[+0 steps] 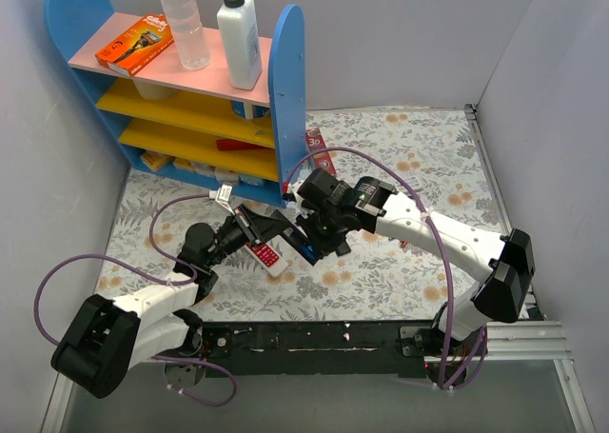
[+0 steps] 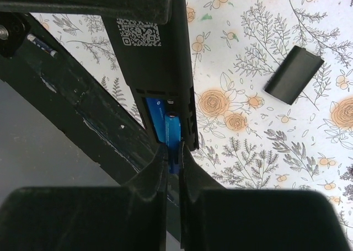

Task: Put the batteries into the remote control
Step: Load the battery into the remote control.

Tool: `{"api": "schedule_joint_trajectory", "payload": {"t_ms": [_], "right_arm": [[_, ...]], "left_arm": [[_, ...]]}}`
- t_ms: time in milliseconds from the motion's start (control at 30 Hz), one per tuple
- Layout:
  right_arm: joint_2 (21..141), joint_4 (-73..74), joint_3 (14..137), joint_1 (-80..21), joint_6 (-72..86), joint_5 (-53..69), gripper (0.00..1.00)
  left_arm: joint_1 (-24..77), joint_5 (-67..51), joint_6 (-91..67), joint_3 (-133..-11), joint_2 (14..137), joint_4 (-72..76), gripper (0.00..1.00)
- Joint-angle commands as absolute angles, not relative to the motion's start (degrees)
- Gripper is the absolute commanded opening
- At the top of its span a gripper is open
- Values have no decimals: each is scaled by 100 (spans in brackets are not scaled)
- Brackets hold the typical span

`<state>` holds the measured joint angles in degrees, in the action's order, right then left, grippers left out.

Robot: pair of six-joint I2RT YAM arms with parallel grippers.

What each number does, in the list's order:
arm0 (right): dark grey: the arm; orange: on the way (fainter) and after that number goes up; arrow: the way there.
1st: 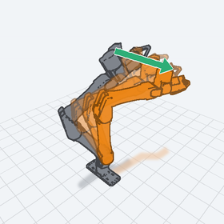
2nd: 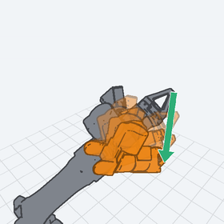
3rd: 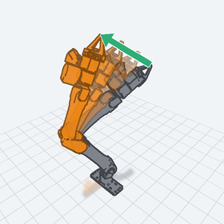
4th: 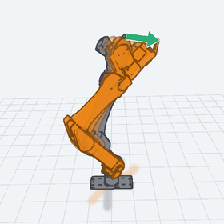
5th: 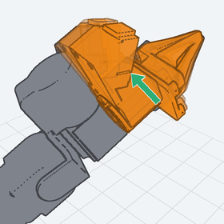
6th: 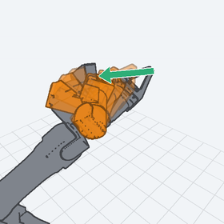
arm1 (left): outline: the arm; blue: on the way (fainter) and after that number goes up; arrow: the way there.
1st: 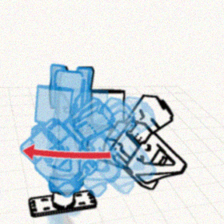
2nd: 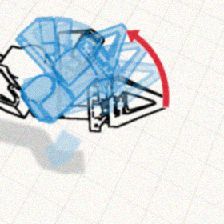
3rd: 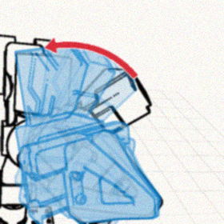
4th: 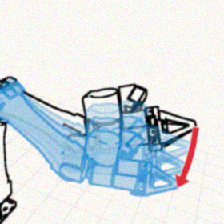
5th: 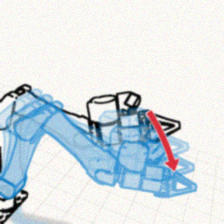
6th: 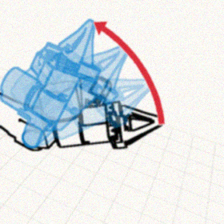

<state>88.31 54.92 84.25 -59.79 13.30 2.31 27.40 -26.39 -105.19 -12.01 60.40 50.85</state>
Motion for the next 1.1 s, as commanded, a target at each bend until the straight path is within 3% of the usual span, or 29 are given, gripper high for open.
{"api": "schedule_joint_trajectory", "payload": {"t_ms": [0,1067], "right_arm": [[8850,5599,8727,-6021,1257,62,11],[8991,5853,9614,-6170,880,-211,48]], "left_arm": [[2751,-2663,-10670,-1169,6100,5502,0],[2751,-2470,-11522,-703,6337,6170,0]]}}
